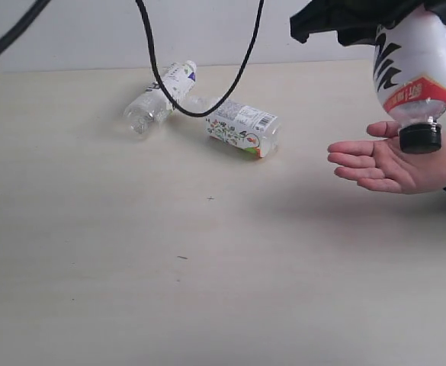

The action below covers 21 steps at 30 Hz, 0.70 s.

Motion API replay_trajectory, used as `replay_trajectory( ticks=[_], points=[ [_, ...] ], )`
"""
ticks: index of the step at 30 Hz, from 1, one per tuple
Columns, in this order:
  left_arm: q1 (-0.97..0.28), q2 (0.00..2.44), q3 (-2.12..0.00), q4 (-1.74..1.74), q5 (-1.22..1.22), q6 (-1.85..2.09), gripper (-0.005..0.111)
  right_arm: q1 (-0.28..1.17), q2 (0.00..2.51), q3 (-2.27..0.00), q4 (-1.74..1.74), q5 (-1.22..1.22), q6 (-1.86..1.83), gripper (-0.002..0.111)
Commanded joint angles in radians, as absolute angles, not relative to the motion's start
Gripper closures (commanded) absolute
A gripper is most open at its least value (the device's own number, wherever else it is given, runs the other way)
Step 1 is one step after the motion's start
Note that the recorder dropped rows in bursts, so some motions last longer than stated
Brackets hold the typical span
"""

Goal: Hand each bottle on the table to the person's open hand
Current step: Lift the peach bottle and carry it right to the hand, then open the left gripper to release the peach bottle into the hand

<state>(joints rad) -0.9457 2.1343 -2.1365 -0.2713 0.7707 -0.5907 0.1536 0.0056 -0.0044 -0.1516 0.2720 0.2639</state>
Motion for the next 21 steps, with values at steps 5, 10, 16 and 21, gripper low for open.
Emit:
replay_trajectory(
  ticks=[5, 10, 16, 21],
  points=[
    [-0.94, 2.239, -2.143, -0.334, 0.692, -0.696, 0.107, 0.157, 0.0, 0.0, -0.156, 0.264, 0.264, 0.108],
    [-0.94, 2.302, -2.143, -0.354, 0.694, -0.696, 0.107, 0.157, 0.0, 0.0, -0.156, 0.264, 0.264, 0.108],
    [-0.94, 2.363, -2.143, -0.423, 0.648, -0.69, 0.107, 0.157, 0.0, 0.0, -0.156, 0.264, 0.264, 0.108],
    [-0.94, 2.4, -2.143, -0.479, 0.619, -0.69, 0.106, 0.157, 0.0, 0.0, -0.156, 0.264, 0.264, 0.108]
  ],
)
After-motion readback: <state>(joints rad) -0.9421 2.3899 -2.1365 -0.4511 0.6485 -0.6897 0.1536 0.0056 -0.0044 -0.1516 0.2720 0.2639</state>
